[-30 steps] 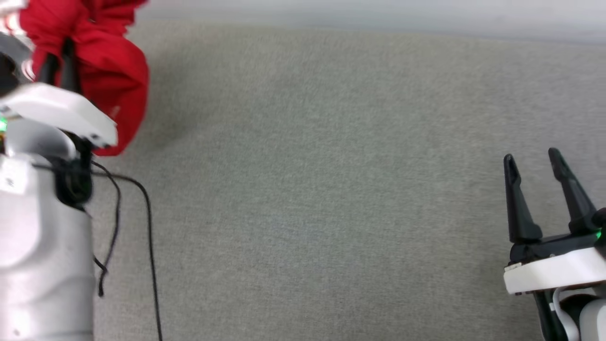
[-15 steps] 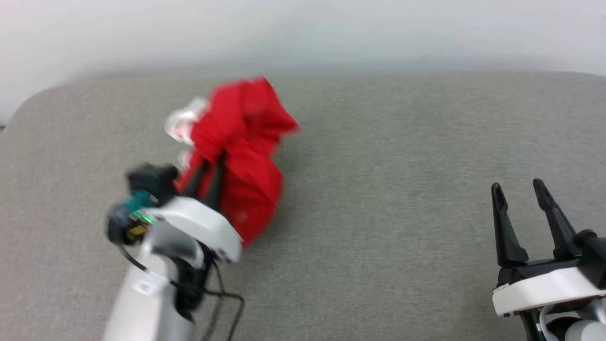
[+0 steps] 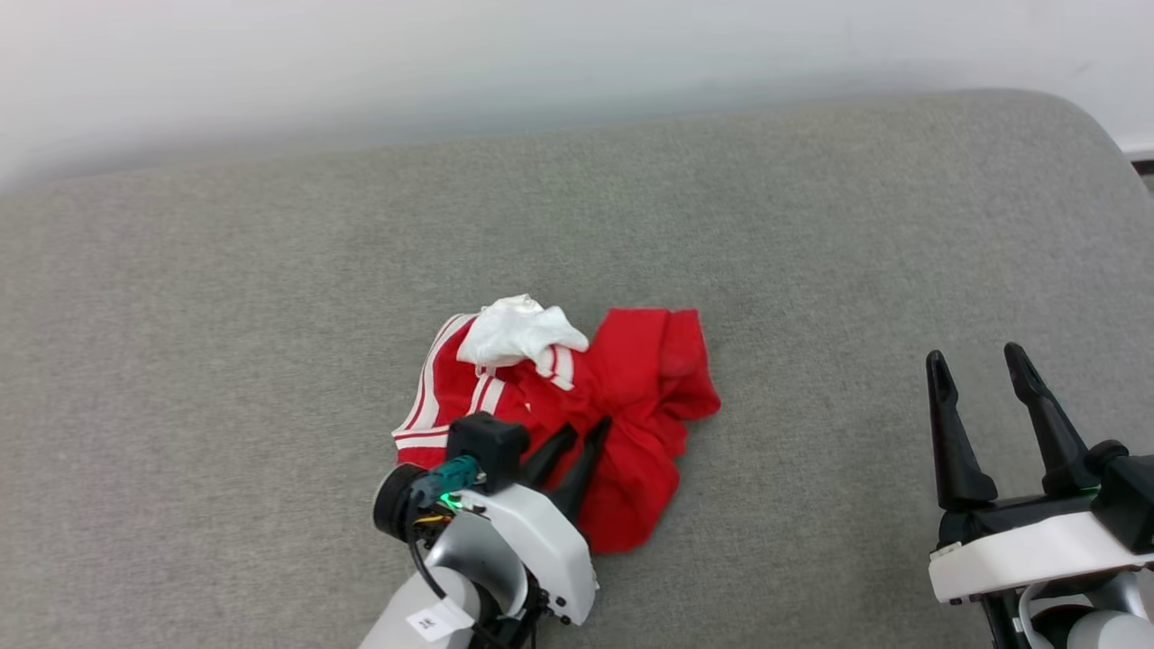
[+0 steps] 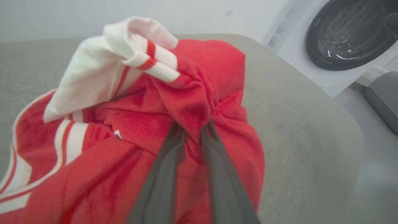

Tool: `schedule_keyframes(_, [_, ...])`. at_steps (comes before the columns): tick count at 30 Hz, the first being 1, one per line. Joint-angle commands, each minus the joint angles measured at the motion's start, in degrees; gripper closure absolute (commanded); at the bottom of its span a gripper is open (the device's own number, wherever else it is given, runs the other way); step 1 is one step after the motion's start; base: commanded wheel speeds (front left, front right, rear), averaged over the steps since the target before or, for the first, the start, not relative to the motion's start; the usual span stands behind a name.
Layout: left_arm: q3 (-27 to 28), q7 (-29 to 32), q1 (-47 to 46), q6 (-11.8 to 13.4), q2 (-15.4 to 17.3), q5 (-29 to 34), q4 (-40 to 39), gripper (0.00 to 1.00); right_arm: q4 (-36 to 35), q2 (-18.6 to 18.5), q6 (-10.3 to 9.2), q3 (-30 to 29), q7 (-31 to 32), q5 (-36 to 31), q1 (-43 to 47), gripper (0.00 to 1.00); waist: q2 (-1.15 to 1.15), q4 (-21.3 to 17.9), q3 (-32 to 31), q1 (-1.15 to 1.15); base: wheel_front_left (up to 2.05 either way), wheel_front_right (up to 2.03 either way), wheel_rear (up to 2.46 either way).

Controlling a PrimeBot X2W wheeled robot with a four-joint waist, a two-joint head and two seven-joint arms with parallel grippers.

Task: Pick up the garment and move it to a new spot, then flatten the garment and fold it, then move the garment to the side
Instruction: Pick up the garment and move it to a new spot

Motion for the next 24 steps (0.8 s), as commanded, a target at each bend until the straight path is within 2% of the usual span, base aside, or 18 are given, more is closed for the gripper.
schedule_keyframes(1, [-0.4, -0.4, -0.8, -0.1, -0.1, 0.2, 0.3, 1.0, -0.1, 0.2, -0.02, 0.0, -0.3, 0.4, -0.6, 0.0, 0.0, -1.0, 1.2, 0.01, 0.0, 0.0, 0.0])
schedule_keyframes(9, [-5.8, -4.7, -3.2, -0.4, -0.3, -0.9, 8.3, 1.0, 0.8, 0.4, -0.02, -0.2, -1.1, 0.7, -1.5, 0.0, 0.0, -2.5, 2.7, 0.01, 0.0, 0.0, 0.0])
schedule_keyframes(10, [-6.5, -5.2, -3.5, -0.4, -0.3, -1.2, 8.9, 0.61, 0.9, 0.4, -0.02, -0.3, -1.1, 0.7, -1.4, 0.0, 0.0, -2.5, 2.6, 0.01, 0.0, 0.0, 0.0])
schedule_keyframes(11, [-7.7, -5.5, -3.8, -0.5, -0.4, -1.1, 9.4, 0.08, 1.0, 0.4, -0.02, -0.4, -1.0, 0.6, -1.4, 0.0, 0.0, -2.4, 2.3, 0.01, 0.0, 0.0, 0.0])
schedule_keyframes(12, [-8.6, -6.0, -4.0, -0.6, -0.4, -1.1, 9.7, 0.0, 1.1, 0.4, -0.02, -0.5, -0.9, 0.5, -1.2, 0.0, 0.0, -2.2, 1.9, 0.01, 0.0, 0.0, 0.0])
schedule_keyframes(19, [-8.6, -13.0, -4.2, 0.1, -0.1, -1.6, 6.9, 0.0, 1.6, 0.4, -0.02, -0.4, 0.9, 0.5, 0.5, 0.0, 0.0, -0.5, -1.4, 0.01, 0.0, 0.0, 0.0])
schedule_keyframes(24, [-5.9, -15.6, -2.2, 3.1, 0.9, -1.0, 3.0, 0.0, 1.2, 0.4, -0.02, -0.4, 2.4, 0.3, 1.9, 0.0, 0.0, 0.8, -3.9, 0.01, 0.0, 0.0, 0.0])
